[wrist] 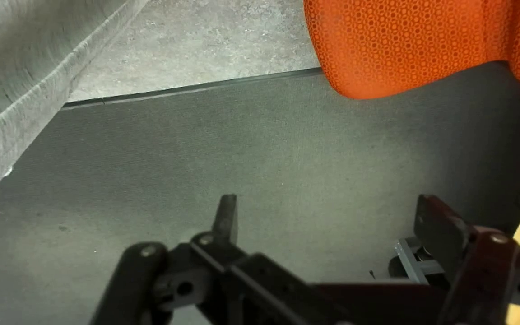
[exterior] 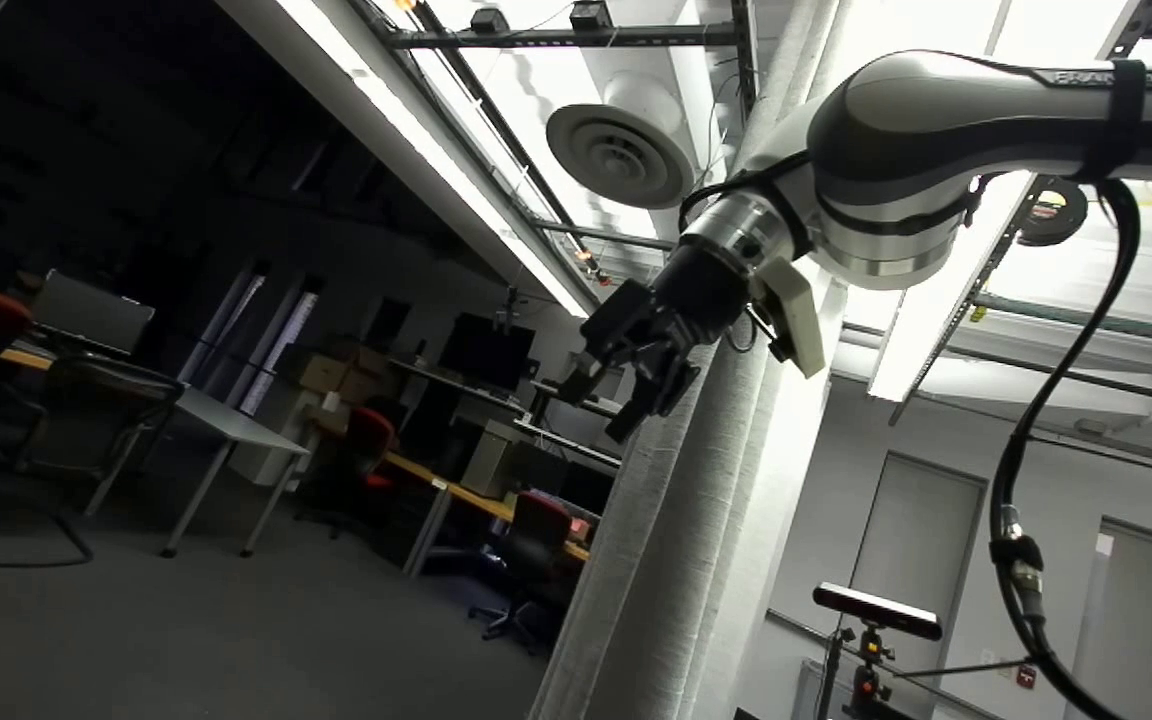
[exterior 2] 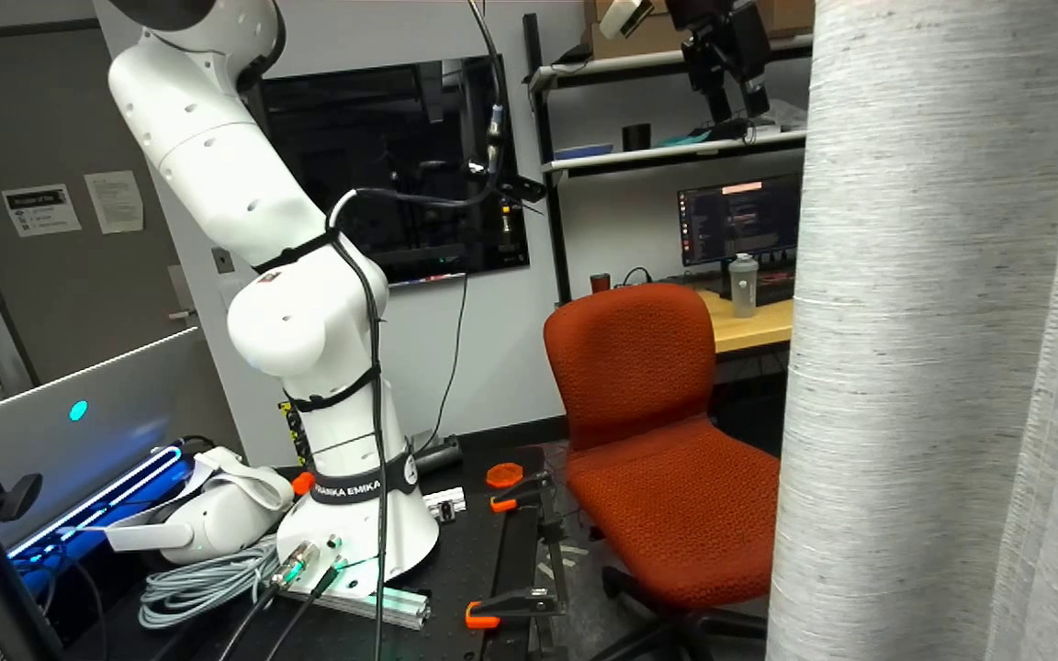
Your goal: Slide the curtain to the right
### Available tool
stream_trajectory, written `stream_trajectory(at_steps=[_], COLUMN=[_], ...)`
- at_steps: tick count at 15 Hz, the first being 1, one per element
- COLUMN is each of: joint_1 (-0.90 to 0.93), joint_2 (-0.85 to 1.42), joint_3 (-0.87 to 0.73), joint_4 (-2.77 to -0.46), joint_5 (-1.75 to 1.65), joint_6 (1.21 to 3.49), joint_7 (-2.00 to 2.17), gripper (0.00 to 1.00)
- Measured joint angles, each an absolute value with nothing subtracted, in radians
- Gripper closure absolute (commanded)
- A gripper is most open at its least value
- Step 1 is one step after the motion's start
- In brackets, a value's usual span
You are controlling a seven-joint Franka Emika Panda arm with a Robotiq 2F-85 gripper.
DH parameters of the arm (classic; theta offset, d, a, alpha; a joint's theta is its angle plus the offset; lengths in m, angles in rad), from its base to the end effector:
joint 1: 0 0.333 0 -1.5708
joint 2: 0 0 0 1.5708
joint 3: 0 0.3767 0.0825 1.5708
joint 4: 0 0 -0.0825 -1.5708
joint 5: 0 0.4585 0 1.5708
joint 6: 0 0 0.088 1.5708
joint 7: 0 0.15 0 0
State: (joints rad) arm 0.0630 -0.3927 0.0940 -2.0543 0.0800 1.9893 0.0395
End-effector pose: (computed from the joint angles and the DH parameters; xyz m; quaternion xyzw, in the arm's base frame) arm 0.5195 0.0978 0.6385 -0.9854 -0.0472 -0.1597 0.0362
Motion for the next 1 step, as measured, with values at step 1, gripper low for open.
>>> stream_trajectory(at_steps=[1], joint_1=[0.063], joint_2=[-0.393], joint_3=[0.094], joint_4=[-2.054], joint_5=[0.08], joint_6=[1.989], joint_7=[0.039], gripper=[0.0])
